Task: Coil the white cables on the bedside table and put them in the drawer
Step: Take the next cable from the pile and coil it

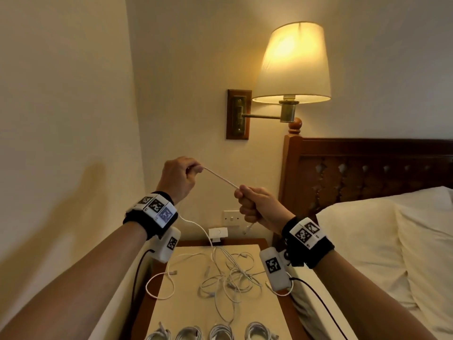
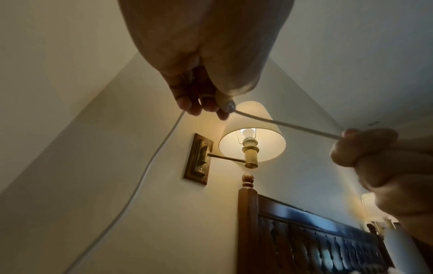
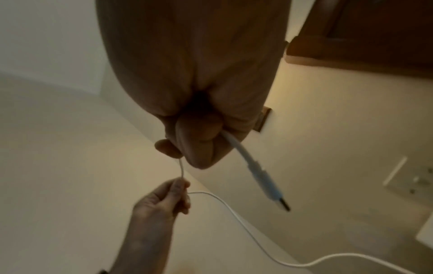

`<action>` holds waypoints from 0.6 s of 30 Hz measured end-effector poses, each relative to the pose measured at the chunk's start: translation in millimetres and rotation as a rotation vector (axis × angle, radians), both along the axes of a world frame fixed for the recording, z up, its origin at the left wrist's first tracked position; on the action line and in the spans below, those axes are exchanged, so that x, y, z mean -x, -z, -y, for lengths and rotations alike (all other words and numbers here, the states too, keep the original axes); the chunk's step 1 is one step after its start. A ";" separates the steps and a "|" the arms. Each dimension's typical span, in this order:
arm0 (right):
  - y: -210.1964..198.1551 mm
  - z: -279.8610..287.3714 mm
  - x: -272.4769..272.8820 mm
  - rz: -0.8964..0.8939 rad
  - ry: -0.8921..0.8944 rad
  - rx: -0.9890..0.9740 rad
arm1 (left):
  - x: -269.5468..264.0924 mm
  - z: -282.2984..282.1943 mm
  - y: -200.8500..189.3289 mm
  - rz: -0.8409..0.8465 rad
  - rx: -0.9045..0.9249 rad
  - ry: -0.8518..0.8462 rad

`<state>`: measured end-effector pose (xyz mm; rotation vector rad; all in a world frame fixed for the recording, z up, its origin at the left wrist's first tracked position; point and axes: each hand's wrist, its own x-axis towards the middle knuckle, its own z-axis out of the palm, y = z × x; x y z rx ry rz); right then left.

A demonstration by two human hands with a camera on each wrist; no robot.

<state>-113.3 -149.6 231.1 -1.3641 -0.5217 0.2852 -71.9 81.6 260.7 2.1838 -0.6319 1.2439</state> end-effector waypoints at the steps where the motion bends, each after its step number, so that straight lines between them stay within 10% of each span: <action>1: -1.4 0.1 3.9 -0.026 -0.020 -0.044 | 2.8 2.5 0.9 -0.009 0.016 0.008; 14: -48.2 28.0 26.1 -0.015 0.007 -0.390 | 33.5 18.6 64.9 -0.647 0.279 0.291; 18: -54.8 29.6 29.8 0.048 0.093 -0.356 | 50.5 41.2 59.6 -0.554 -0.063 0.169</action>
